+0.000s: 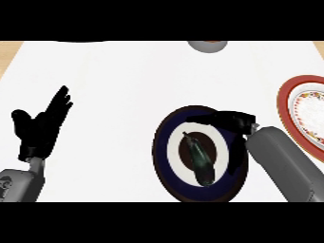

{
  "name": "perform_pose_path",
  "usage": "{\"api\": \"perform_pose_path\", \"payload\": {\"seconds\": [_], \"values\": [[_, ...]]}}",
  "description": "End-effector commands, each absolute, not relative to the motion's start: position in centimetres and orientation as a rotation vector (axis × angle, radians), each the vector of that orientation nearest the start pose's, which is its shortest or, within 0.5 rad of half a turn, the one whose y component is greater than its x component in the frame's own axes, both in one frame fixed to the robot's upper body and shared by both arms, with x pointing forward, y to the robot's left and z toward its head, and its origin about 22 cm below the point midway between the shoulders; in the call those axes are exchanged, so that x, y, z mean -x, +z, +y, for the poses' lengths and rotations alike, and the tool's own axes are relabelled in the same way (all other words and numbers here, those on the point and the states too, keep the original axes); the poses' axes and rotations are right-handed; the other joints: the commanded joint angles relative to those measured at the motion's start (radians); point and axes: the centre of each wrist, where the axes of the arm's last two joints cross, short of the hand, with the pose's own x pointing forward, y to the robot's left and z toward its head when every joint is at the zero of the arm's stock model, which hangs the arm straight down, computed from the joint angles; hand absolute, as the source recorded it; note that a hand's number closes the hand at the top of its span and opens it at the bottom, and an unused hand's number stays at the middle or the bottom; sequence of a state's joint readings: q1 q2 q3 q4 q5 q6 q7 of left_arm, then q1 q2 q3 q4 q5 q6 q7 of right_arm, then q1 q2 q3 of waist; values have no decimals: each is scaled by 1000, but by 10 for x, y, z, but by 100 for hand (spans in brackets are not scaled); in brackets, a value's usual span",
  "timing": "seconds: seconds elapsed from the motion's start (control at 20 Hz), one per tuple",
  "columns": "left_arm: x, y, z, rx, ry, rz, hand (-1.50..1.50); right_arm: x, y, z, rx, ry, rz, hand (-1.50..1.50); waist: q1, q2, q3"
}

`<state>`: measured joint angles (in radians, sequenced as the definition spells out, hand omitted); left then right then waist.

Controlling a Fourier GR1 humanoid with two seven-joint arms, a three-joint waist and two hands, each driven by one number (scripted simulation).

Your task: Pick the eggplant from the plate and place it in the plate

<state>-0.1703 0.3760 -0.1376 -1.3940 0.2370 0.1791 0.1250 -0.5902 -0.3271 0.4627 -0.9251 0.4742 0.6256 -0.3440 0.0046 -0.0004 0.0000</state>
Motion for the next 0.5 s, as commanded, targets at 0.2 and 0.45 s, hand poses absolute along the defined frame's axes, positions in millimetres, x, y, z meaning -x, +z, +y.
{"api": "perform_pose_path", "payload": {"seconds": [0.2, 0.45], "values": [[-276, 14, 280, -163, -79, -1406, 0, -363, 2, -174, -228, 1632, -1109, -150, 2, 1, 0], [-286, 20, 292, -171, -88, -1413, 0, -343, -16, -140, -182, 1628, -1137, -150, -1, 1, 0]]}}
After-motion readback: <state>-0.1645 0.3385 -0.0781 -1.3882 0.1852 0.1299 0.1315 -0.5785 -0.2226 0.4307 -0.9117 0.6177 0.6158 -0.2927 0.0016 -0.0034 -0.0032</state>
